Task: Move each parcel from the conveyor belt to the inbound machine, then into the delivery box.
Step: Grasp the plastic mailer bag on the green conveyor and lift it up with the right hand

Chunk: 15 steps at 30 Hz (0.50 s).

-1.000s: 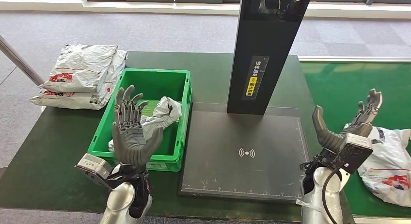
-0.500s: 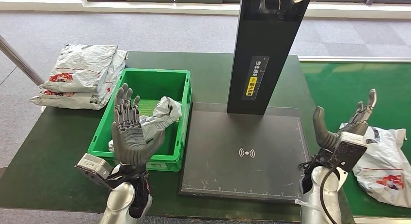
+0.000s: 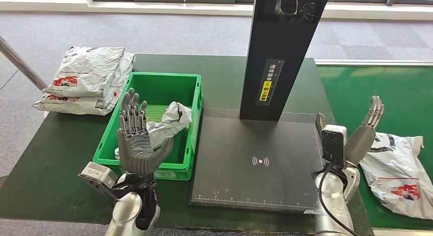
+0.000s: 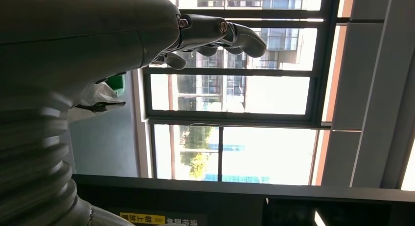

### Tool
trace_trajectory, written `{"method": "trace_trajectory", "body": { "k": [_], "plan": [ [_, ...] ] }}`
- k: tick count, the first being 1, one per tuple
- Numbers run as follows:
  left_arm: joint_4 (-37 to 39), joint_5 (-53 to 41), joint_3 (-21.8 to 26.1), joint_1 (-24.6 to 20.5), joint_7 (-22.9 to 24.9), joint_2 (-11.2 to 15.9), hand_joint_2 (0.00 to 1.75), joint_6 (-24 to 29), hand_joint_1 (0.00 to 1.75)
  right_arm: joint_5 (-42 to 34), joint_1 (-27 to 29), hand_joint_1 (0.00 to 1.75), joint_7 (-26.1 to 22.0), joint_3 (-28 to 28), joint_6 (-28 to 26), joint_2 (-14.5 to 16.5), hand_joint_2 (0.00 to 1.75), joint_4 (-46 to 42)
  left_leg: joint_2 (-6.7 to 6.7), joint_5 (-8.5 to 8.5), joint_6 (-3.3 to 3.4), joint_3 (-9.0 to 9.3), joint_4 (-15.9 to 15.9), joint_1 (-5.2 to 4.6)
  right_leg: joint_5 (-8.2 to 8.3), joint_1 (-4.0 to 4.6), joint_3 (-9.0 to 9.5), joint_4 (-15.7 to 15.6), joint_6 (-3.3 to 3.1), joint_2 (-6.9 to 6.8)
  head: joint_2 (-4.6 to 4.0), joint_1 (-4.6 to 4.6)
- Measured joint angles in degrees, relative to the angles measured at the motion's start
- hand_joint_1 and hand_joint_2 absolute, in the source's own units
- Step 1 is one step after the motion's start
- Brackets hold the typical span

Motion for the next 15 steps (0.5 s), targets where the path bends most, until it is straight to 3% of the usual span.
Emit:
{"method": "trace_trajectory", "body": {
  "k": [2, 4, 6, 10, 15],
  "plan": [
    [0.0, 0.0, 0.02, 0.44, -0.01, 0.0, 1.75, 0.02, 0.0, 15.96, -0.57, 0.0, 6.42, -2.17, -5.43, -0.08, 1.75, 1.05, 0.0, 0.0, 0.0, 0.0, 0.01, -0.01, 0.0, -0.01, -0.02, 0.0, 0.0, 0.01, -0.01, -0.01],
    [0.01, 0.01, 0.02, 0.64, -0.01, 0.0, 1.75, 0.05, 0.0, 32.41, -1.28, 0.0, 11.03, -6.46, -7.42, 0.13, 1.75, 1.16, -0.02, 0.0, 0.0, -0.01, 0.01, -0.01, 0.0, -0.01, -0.01, 0.0, 0.0, 0.0, -0.01, 0.0],
    [0.02, 0.09, 0.02, 0.65, 0.0, 0.0, 1.75, 0.07, 0.0, 41.73, -1.97, 0.0, 13.89, -10.72, -7.71, 0.25, 1.75, 1.34, -0.07, 0.0, 0.01, -0.03, 0.01, -0.01, 0.0, -0.01, 0.01, 0.0, 0.01, -0.05, -0.01, 0.0],
    [0.04, 0.38, 0.02, 0.65, 0.0, 0.0, 1.75, 0.04, 0.0, 49.79, -2.5, 0.0, 21.08, -15.85, -7.81, 0.2, 1.75, 1.63, -0.1, -0.01, 0.02, -0.05, 0.01, -0.01, -0.01, -0.01, 0.0, 0.0, 0.01, -0.08, 0.01, -0.01],
    [0.09, 0.55, 0.02, 0.65, -0.01, 0.0, 1.75, 0.04, 0.0, 51.33, -2.41, 0.0, 25.35, -16.18, -7.84, -0.25, 1.75, 1.7, -0.09, -0.01, 0.02, -0.05, 0.01, -0.01, 0.0, -0.01, -0.01, -0.01, 0.01, -0.05, -0.01, 0.0]
  ]
}}
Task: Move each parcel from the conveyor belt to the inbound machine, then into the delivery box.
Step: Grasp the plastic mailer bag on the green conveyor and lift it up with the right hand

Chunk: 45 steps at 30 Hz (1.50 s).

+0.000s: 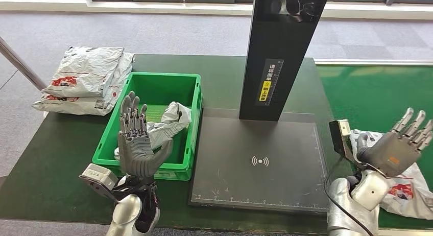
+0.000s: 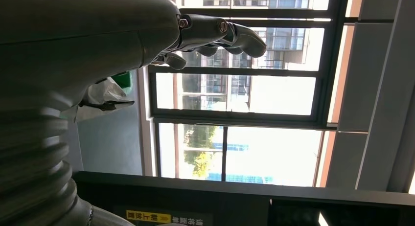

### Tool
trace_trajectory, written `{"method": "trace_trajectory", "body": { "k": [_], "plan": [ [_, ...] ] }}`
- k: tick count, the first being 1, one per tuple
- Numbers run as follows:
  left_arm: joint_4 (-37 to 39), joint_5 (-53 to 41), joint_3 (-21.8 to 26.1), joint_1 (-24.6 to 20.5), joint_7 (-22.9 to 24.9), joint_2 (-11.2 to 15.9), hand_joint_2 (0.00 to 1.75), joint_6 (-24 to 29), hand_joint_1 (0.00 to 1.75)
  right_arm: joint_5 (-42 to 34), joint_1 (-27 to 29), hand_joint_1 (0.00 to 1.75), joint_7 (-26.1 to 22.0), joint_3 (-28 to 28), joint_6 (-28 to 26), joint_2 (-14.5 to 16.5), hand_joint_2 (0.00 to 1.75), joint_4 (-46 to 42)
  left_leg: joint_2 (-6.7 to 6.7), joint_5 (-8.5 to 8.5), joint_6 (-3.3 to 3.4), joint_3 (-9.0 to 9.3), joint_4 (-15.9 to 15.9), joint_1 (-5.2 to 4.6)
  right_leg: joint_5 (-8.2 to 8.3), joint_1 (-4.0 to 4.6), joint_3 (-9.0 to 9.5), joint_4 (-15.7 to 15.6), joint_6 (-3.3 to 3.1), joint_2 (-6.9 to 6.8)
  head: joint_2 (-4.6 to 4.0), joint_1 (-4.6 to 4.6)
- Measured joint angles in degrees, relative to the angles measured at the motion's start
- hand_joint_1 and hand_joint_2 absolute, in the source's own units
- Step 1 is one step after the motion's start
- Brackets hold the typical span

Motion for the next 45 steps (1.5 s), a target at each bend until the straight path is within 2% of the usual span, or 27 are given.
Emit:
{"method": "trace_trajectory", "body": {
  "k": [4, 8, 13, 16, 18, 25, 37, 45],
  "plan": [
    [0.05, 0.1, 0.0, 0.0, 0.01, 0.0, 1.75, 0.0, 0.0, 0.34, 0.94, 0.0, 12.54, 1.74, -0.05, -2.68, 1.75, 0.5, -0.05, 0.0, 0.0, -0.01, 0.0, 0.0, 0.0, 0.01, 0.02, 0.0, 0.0, -0.08, 0.0, 0.0],
    [0.15, 0.22, 0.0, -0.01, 0.01, 0.0, 1.75, 0.05, 0.0, 0.35, 1.39, 0.0, 19.44, 4.54, -0.05, -5.22, 1.75, 1.52, -0.04, 0.0, 0.0, -0.01, 0.0, 0.0, 0.0, 0.0, 0.01, 0.0, 0.0, -0.04, 0.0, 0.0],
    [0.42, 0.31, 0.0, -0.02, 0.01, 0.0, 1.75, 0.08, 0.0, 0.35, 1.42, 0.0, 24.37, 7.08, -0.05, -7.68, 1.75, 3.56, -0.05, 0.0, 0.01, -0.01, 0.0, 0.0, -0.01, 0.0, 0.03, 0.0, 0.01, -0.07, 0.01, 0.0],
    [0.56, 0.32, 0.0, 0.0, 0.01, 0.0, 1.75, -0.07, 0.0, 0.35, 0.79, 0.0, 31.24, 8.82, -0.05, -9.82, 1.75, 8.15, -0.07, -0.01, 0.01, -0.01, 0.0, 0.0, -0.02, 0.0, 0.05, 0.0, 0.03, -0.12, 0.0, 0.0],
    [0.66, 0.32, 0.0, 0.0, 0.01, 0.0, 1.75, -0.1, 0.0, 0.35, -0.05, 0.0, 33.73, 9.32, -0.05, -11.23, 1.75, 13.04, -0.07, -0.01, 0.02, -0.01, 0.0, 0.0, -0.02, 0.0, 0.05, 0.0, 0.04, -0.12, 0.0, 0.01],
    [0.89, 0.34, 0.0, -0.01, 0.01, 0.0, 1.75, -0.14, 0.0, 0.35, -3.13, 0.0, 36.41, 9.35, -0.05, -14.59, 1.75, 25.59, -0.08, 0.0, 0.02, -0.01, 0.01, -0.01, -0.02, 0.0, 0.04, 0.0, 0.05, -0.13, 0.0, 0.0],
    [1.5, 0.35, 0.0, -0.07, 0.01, 0.0, 1.75, -0.74, 0.0, 0.35, -6.89, 0.0, 38.2, 8.99, 0.09, -17.94, 1.75, 37.13, -0.06, 0.0, 0.02, -0.01, 0.01, -0.01, -0.02, -0.01, 0.02, 0.0, 0.05, -0.09, 0.0, 0.01],
    [2.13, 0.44, 0.0, -0.16, 0.01, -0.02, 1.75, -1.51, 0.0, 0.35, -8.47, 0.0, 39.21, 8.66, 0.83, -19.27, 1.75, 41.72, -0.05, 0.0, 0.02, -0.01, 0.02, -0.01, -0.02, -0.01, 0.01, 0.0, 0.05, -0.08, 0.0, 0.01]
  ]
}}
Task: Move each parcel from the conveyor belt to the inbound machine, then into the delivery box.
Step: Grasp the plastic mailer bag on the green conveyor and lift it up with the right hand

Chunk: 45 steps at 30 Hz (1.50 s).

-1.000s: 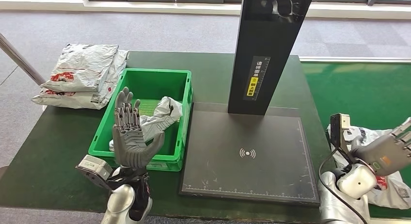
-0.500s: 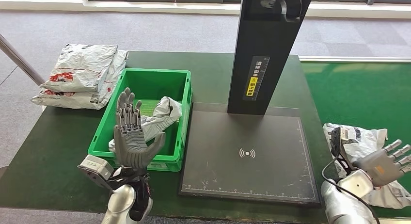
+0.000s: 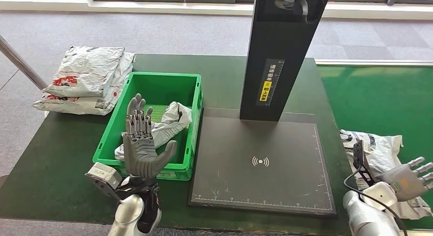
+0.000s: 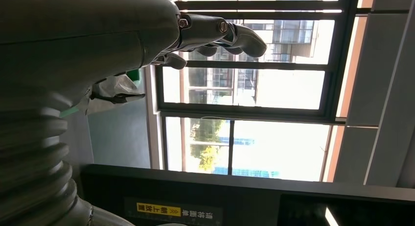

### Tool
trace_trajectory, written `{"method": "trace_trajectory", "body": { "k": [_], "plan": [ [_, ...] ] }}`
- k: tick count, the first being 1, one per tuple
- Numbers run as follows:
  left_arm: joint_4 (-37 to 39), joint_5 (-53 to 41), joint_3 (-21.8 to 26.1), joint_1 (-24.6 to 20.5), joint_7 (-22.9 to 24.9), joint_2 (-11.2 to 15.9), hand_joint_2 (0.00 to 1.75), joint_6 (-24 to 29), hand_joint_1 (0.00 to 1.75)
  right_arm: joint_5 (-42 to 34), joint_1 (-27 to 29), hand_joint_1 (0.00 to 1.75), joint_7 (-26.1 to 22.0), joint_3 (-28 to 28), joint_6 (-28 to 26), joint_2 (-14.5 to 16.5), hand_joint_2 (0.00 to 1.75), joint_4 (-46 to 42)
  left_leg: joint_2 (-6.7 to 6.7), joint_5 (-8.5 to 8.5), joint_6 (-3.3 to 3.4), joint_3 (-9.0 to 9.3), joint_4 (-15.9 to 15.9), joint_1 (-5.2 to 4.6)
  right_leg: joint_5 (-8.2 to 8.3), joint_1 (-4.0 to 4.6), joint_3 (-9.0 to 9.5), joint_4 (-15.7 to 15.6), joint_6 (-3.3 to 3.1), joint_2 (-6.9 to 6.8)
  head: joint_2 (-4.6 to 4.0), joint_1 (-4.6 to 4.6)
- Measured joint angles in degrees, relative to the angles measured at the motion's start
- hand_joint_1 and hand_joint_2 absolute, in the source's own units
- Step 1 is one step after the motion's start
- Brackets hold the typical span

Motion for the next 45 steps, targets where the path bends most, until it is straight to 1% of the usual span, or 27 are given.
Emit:
{"method": "trace_trajectory", "body": {
  "k": [9, 11, 12, 15, 16, 19, 22, 26, 30, 36, 38, 40, 41, 43, 45],
  "plan": [
    [0.29, -0.01, 0.0, -0.03, 0.0, 0.0, 1.75, -0.1, 0.0, 0.01, -0.52, 0.0, 0.14, -0.09, 0.16, -0.37, 1.75, 1.79, 0.0, 0.0, 0.0, 0.0, 0.0, 0.0, 0.0, 0.0, 0.0, 0.0, 0.0, 0.0, 0.01, 0.01],
    [0.31, 0.05, 0.0, -0.04, 0.0, 0.0, 1.75, -0.1, 0.0, 0.0, -0.64, 0.0, 0.34, -0.09, 1.29, -0.4, 1.75, 2.07, 0.0, 0.0, 0.0, -0.01, 0.0, 0.0, 0.0, 0.0, 0.0, 0.0, 0.0, 0.0, 0.0, 0.01],
    [0.33, 0.12, 0.0, -0.04, 0.0, 0.0, 1.75, -0.13, 0.0, 0.0, -0.77, 0.08, 0.48, -0.09, 2.54, -0.43, 1.75, 2.29, 0.0, 0.0, 0.0, 0.0, 0.0, 0.0, 0.0, 0.0, 0.0, 0.0, 0.0, 0.0, 0.0, 0.01],
    [0.43, 0.32, 0.0, -0.04, 0.0, -0.01, 1.75, -0.58, 0.0, 0.0, -1.36, 1.39, 0.51, -0.09, 7.98, -0.5, 1.75, 3.26, 0.0, 0.0, 0.0, 0.0, 0.0, 0.0, 0.0, 0.0, 0.0, 0.0, 0.0, 0.0, 0.0, 0.01],
    [0.45, 0.34, 0.0, -0.04, 0.0, -0.01, 1.75, -0.81, 0.0, 0.0, -1.51, 1.75, 0.32, -0.09, 9.53, -0.5, 1.75, 3.54, 0.0, 0.0, 0.0, 0.0, 0.0, 0.0, 0.0, 0.0, 0.01, 0.0, 0.0, 0.0, 0.0, 0.01],
    [0.46, 0.54, 0.0, -0.05, 0.0, 0.0, 1.75, -1.39, 0.0, 0.0, -1.71, 1.75, -1.31, -0.09, 12.18, -0.47, 1.75, 4.04, -0.01, 0.0, 0.0, -0.01, 0.0, 0.0, 0.0, 0.0, 0.02, 0.0, 0.0, -0.02, 0.0, 0.0],
    [0.57, 0.94, 0.01, -0.11, 0.0, 0.0, 1.75, -1.52, 0.0, -0.12, -2.0, 1.75, -4.55, -0.2, 13.97, -0.33, 1.75, 4.29, 0.0, 0.0, 0.0, -0.01, 0.0, 0.0, 0.0, 0.0, 0.02, 0.0, 0.0, -0.01, 0.0, 0.0],
    [0.73, 1.02, 0.03, -0.16, -0.01, -0.01, 1.75, -1.56, 0.0, -0.16, -2.9, 1.75, -9.02, -1.06, 18.03, 0.54, 1.75, 4.68, 0.01, 0.0, 0.0, 0.0, 0.0, 0.0, 0.0, 0.0, 0.01, 0.0, 0.0, 0.01, 0.0, -0.01],
    [0.85, 1.02, 0.13, -0.15, 0.0, -0.02, 1.75, -1.7, 0.0, -0.02, -3.41, 1.75, -8.89, -1.11, 19.66, 1.21, 1.75, 4.95, 0.01, 0.0, 0.0, 0.0, 0.0, 0.0, 0.0, 0.01, 0.01, 0.0, 0.0, 0.01, 0.01, -0.01],
    [0.94, 1.02, 0.16, -0.13, 0.0, -0.02, 1.75, -1.67, 0.0, -0.01, -3.42, 1.75, -8.8, -1.14, 19.19, 1.48, 1.75, 5.0, 0.03, 0.0, 0.0, 0.01, 0.0, 0.0, 0.0, 0.0, 0.0, 0.0, 0.0, 0.05, 0.0, 0.0],
    [0.92, 1.02, 0.16, -0.11, 0.0, -0.01, 1.75, -1.45, 0.0, 0.0, -3.34, 1.75, -8.39, -1.14, 18.23, 1.62, 1.75, 4.97, 0.03, 0.0, 0.0, 0.01, 0.0, 0.0, 0.0, 0.01, 0.0, 0.0, 0.0, 0.05, 0.0, 0.0],
    [0.89, 1.02, 0.16, -0.07, 0.0, -0.01, 1.75, -0.99, 0.0, 0.0, -3.17, 1.75, -7.87, -1.14, 15.99, 1.86, 1.75, 4.8, 0.03, 0.0, 0.0, 0.01, 0.0, 0.0, 0.0, 0.01, 0.01, 0.0, 0.0, 0.05, 0.0, 0.0],
    [0.85, 1.02, 0.17, -0.06, 0.0, -0.02, 1.75, -0.71, 0.0, 0.0, -3.06, 1.75, -7.77, -1.14, 14.13, 2.01, 1.75, 4.59, 0.02, 0.0, 0.0, 0.0, 0.0, 0.0, 0.0, 0.01, 0.01, 0.0, 0.0, 0.04, 0.0, 0.01],
    [0.71, 1.02, 0.16, -0.03, -0.01, -0.02, 1.75, -0.11, 0.0, 0.01, -2.78, 1.75, -8.22, -1.14, 8.58, 2.36, 1.75, 3.61, 0.01, 0.01, 0.0, 0.0, -0.01, 0.0, 0.0, 0.01, 0.01, 0.0, 0.0, 0.03, 0.0, 0.0],
    [0.44, 1.02, 0.17, 0.01, -0.02, -0.02, 1.75, 0.65, 0.0, 0.02, -2.13, 1.75, -10.0, -1.14, 2.7, 2.97, 1.75, 0.7, 0.01, 0.01, 0.0, -0.01, -0.01, 0.01, 0.0, 0.01, 0.02, 0.01, 0.0, 0.03, 0.0, 0.0]
  ]
}}
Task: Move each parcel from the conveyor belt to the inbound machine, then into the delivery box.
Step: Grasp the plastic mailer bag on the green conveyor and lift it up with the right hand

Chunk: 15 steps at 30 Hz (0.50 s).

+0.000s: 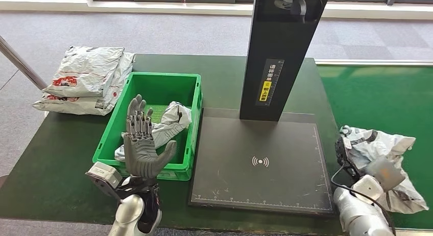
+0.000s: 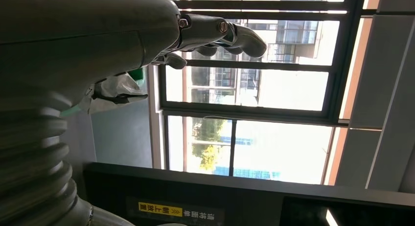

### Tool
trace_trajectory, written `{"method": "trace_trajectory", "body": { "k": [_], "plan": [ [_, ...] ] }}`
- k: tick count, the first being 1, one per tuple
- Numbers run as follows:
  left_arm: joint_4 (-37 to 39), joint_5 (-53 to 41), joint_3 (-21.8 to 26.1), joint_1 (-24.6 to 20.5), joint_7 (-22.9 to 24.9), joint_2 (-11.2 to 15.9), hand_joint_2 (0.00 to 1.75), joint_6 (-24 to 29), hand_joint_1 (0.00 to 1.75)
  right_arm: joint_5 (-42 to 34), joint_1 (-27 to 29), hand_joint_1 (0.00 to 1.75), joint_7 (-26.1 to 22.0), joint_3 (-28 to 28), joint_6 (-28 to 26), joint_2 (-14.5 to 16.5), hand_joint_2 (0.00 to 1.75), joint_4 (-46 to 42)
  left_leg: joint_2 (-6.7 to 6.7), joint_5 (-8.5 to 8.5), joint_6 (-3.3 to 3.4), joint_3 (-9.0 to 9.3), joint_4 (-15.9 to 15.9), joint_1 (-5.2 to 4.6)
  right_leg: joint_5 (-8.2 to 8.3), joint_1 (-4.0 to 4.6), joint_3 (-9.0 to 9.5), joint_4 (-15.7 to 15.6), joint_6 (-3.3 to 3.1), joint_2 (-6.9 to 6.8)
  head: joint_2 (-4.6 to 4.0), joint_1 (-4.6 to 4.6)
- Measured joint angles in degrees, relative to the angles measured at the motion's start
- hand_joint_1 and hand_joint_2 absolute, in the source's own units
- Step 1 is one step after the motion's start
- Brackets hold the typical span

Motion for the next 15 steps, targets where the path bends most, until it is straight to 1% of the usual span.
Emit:
{"method": "trace_trajectory", "body": {
  "k": [1, 3, 5, 6, 7, 9, 10, 11, 12, 13, 15],
  "plan": [
    [-0.16, 0.0, 0.0, 0.02, 0.0, 0.01, 1.75, 0.45, 0.0, 0.0, 0.65, 1.75, -1.66, 0.0, -1.85, 0.55, 1.75, -2.69, 0.0, 0.0, 0.0, 0.0, 0.0, 0.0, 0.0, 0.0, 0.01, 0.0, 0.0, 0.0, 0.01, 0.0],
    [-0.52, 0.0, -0.01, 0.08, 0.0, 0.01, 1.75, 1.38, 0.0, -0.15, 2.55, 1.75, -6.92, 0.0, -3.44, 2.22, 1.75, -10.38, 0.0, 0.0, 0.0, -0.01, -0.01, 0.0, 0.0, 0.01, 0.01, 0.0, 0.0, 0.0, 0.01, 0.0],
    [-0.9, -0.03, 0.0, 0.15, 0.0, 0.02, 1.75, 2.11, 0.0, -1.55, 4.66, 1.75, -14.86, 0.0, -3.72, 4.76, 1.75, -19.8, 0.0, -0.01, -0.01, -0.01, -0.01, 0.01, 0.0, 0.01, -0.02, 0.0, -0.01, 0.01, 0.0, -0.01],
    [-1.08, -0.07, -0.01, 0.19, 0.0, 0.02, 1.75, 2.39, 0.0, -3.45, 5.61, 1.75, -20.24, -0.1, -3.76, 6.46, 1.75, -24.74, 0.0, 0.0, -0.01, -0.02, -0.02, 0.01, -0.01, 0.02, -0.04, 0.0, -0.01, 0.01, 0.0, -0.01],
    [-1.28, -0.11, -0.01, 0.25, 0.0, 0.02, 1.75, 2.59, 0.0, -6.53, 6.35, 1.75, -27.08, -0.56, -3.79, 8.5, 1.75, -29.84, 0.01, 0.0, -0.02, -0.01, -0.03, 0.02, -0.02, 0.03, -0.06, 0.01, -0.03, 0.01, 0.0, -0.02],
    [-1.58, -0.17, -0.01, 0.34, 0.0, 0.02, 1.75, 2.83, 0.0, -17.06, 6.84, 1.75, -42.76, -2.34, -3.87, 12.87, 1.75, -37.17, 0.03, 0.01, -0.04, 0.01, -0.04, 0.08, -0.05, 0.1, -0.06, 0.01, -0.07, 0.01, 0.0, -0.03],
    [-1.67, -0.17, -0.01, 0.36, 0.0, 0.02, 1.75, 2.84, 0.0, -23.39, 6.81, 1.75, -49.47, -3.25, -3.89, 14.68, 1.75, -39.09, 0.01, 0.01, -0.05, 0.02, -0.04, 0.11, -0.07, 0.13, -0.03, 0.01, -0.1, -0.01, 0.0, -0.03],
    [-1.72, -0.17, -0.02, 0.36, 0.0, 0.02, 1.75, 2.84, 0.0, -29.16, 6.82, 1.75, -54.2, -3.82, -3.89, 16.15, 1.75, -40.18, -0.05, 0.01, -0.05, 0.02, -0.03, 0.14, -0.09, 0.16, 0.0, 0.01, -0.11, -0.08, 0.0, -0.03],
    [-1.76, -0.17, -0.01, 0.37, 0.0, 0.02, 1.75, 2.84, 0.0, -33.04, 6.94, 1.75, -56.73, -4.12, -3.87, 17.19, 1.75, -40.95, -0.12, 0.01, -0.05, 0.01, -0.03, 0.15, -0.1, 0.16, 0.02, 0.01, -0.13, -0.15, 0.0, -0.01],
    [-1.79, -0.17, 0.0, 0.38, 0.0, 0.02, 1.75, 2.83, 0.0, -35.24, 7.09, 1.75, -57.94, -4.39, -3.85, 18.13, 1.75, -41.73, -0.16, 0.02, -0.05, -0.01, -0.03, 0.15, -0.1, 0.15, 0.03, 0.01, -0.12, -0.2, 0.0, -0.01],
    [-1.85, -0.17, 0.0, 0.39, 0.0, 0.02, 1.75, 2.84, 0.0, -35.92, 7.22, 1.75, -58.43, -4.94, -3.82, 19.55, 1.75, -42.92, -0.14, 0.02, -0.05, -0.02, -0.02, 0.12, -0.1, 0.13, 0.03, 0.0, -0.11, -0.19, 0.0, -0.01]
  ]
}}
